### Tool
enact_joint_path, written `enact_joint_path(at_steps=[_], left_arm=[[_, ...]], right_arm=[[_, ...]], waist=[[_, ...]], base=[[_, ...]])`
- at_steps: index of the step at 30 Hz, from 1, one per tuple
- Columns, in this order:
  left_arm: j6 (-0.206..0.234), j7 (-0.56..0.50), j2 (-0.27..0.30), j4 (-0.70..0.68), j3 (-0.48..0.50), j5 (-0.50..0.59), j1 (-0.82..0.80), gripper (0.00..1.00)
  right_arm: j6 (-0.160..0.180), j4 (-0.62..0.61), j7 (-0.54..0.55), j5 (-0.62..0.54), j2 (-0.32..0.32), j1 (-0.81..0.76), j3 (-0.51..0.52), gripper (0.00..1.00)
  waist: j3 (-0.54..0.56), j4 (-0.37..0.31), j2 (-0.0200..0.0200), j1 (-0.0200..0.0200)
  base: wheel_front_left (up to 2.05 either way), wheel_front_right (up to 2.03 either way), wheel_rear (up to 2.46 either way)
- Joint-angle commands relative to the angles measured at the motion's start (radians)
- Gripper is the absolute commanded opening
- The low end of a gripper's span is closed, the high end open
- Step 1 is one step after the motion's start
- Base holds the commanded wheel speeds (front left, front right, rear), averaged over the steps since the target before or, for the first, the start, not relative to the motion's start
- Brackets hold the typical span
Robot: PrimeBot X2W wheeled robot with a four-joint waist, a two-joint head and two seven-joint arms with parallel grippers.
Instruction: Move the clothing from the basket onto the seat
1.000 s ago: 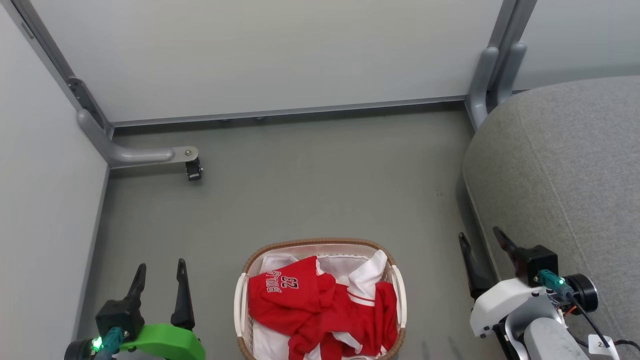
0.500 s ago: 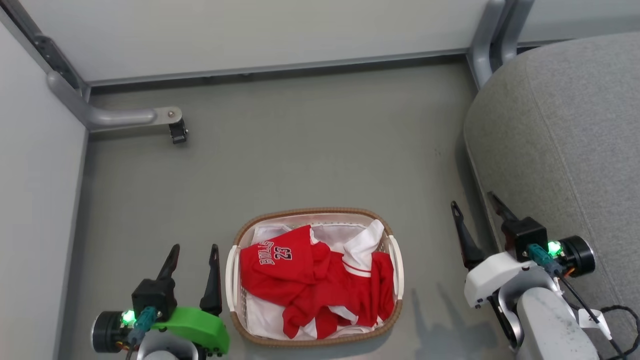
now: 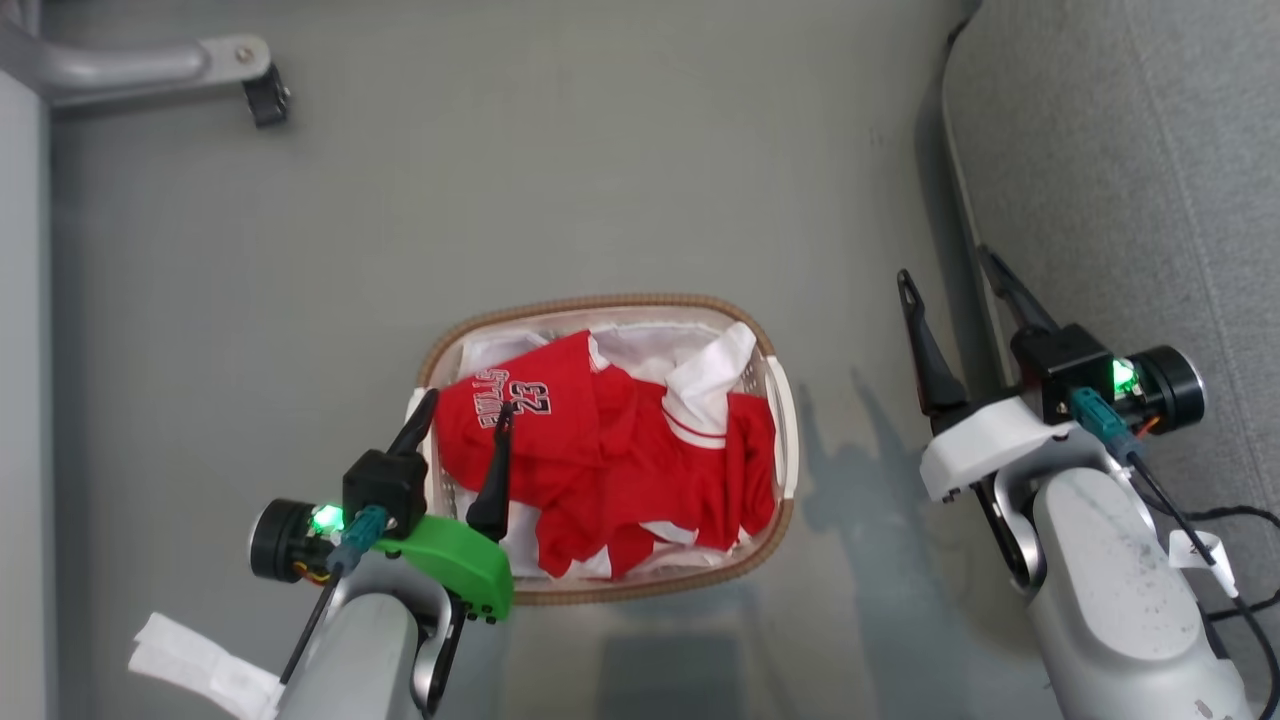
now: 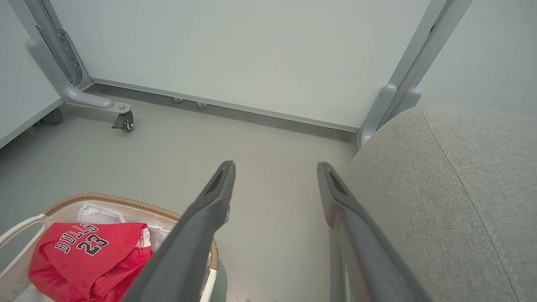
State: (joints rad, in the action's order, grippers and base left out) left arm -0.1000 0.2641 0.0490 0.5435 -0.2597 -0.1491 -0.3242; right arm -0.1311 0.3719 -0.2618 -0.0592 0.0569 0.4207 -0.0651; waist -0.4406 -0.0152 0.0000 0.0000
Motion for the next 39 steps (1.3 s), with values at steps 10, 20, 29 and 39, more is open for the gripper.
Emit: enact_joint_path(at_steps=[10, 20, 29, 39], left_arm=[[-0.024, 0.0, 0.004, 0.193, -0.094, 0.049, -0.157, 1.0], [0.009, 0.001, 0.037, 0.425, -0.214, 0.201, -0.319, 1.0], [0.105, 0.0, 0.064, 0.617, -0.31, 0.308, -0.449, 1.0], [0.146, -0.007, 0.079, 0.714, -0.38, 0.37, -0.581, 1.0]], right_arm=[[0.001, -0.037, -0.005, 0.026, -0.004, 0.067, -0.027, 1.0], [0.001, -0.043, -0.005, 0.042, -0.004, 0.092, -0.059, 1.0], [0.001, -0.036, -0.005, 0.072, -0.004, 0.106, -0.09, 1.0], [0.001, -0.037, -0.005, 0.095, -0.004, 0.113, -0.128, 1.0]], waist=[[-0.236, -0.07, 0.0, 0.0], [-0.328, -0.101, 0.0, 0.0], [-0.386, -0.127, 0.0, 0.0], [-0.437, -0.147, 0.0, 0.0]], base=[[0.0, 0.0, 0.0], [0.0, 0.0, 0.0], [0.0, 0.0, 0.0], [0.0, 0.0, 0.0]])
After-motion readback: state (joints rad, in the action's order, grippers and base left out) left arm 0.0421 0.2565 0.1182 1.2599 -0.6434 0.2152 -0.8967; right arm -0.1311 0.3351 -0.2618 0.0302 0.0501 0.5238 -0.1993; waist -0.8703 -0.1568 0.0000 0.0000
